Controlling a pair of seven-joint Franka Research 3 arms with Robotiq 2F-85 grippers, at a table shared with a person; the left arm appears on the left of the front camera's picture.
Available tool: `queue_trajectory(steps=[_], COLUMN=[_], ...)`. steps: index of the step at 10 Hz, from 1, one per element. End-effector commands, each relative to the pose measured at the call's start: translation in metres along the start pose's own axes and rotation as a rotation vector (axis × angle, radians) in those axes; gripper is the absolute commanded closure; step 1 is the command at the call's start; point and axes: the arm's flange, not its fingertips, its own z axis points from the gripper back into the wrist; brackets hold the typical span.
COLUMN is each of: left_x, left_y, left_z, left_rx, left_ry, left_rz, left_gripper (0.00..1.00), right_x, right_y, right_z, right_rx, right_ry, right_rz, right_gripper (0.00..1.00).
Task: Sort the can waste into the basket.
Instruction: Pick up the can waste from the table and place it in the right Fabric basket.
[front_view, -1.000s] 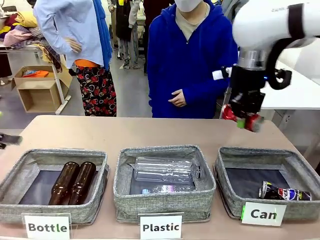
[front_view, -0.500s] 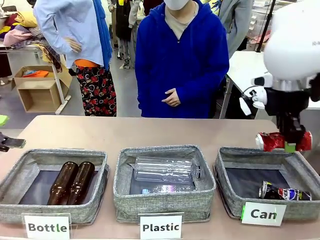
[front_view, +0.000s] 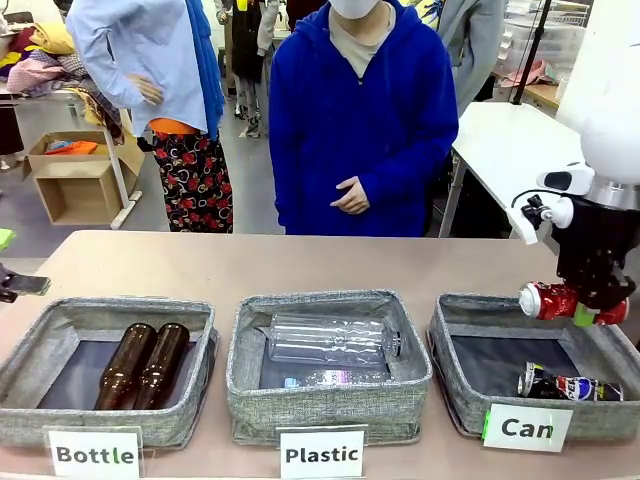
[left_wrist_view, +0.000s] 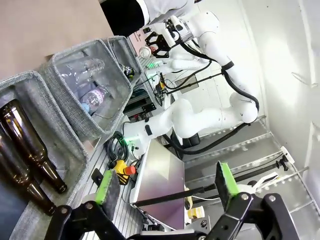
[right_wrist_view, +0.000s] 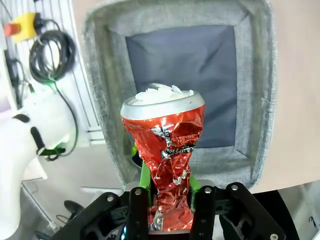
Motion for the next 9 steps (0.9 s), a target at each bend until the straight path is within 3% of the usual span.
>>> queue_trajectory(steps=[1,2,4,5,6,9], left_x=[0.0004,0.0004,0.0004,0.0004,0.0004,0.0004], left_y=[-0.0039,-0.0039,-0.0039,-0.0039,-0.0039,-0.0039], left_z=[0.0019,0.0019,0.0019,0.0019,0.0019,0.0019], left_rx=[-0.010,-0.010,-0.010,-0.010,-0.010,-0.010], left_ry=[-0.002,-0.002,-0.002,-0.002,-0.002,-0.002], left_rz=[0.003,0.003,0.003,0.003,0.003,0.003], left_gripper=[0.00,0.00,0.00,0.00,0.00,0.00], right_x=[0.0002,0.0003,0.0011,0.0015,0.0017,0.0035], right_y=[-0.0003,-0.0020,-0.0051,-0.0063,-0.0062,-0.0088], right_z=[-0.0005,0.0000,-0.0001,-0.0015,-0.0015,-0.0012], right_rx=[-0.008,-0.005,0.007,0.008,0.010,0.022], right_ry=[-0.029,-0.034,-0.036,-0.037,-0.038,-0.040], right_rz=[0.026,0.025,0.019,0.016,0.017,0.011], right_gripper=[1.00,1.00,0.32,0.07,0.00,0.00])
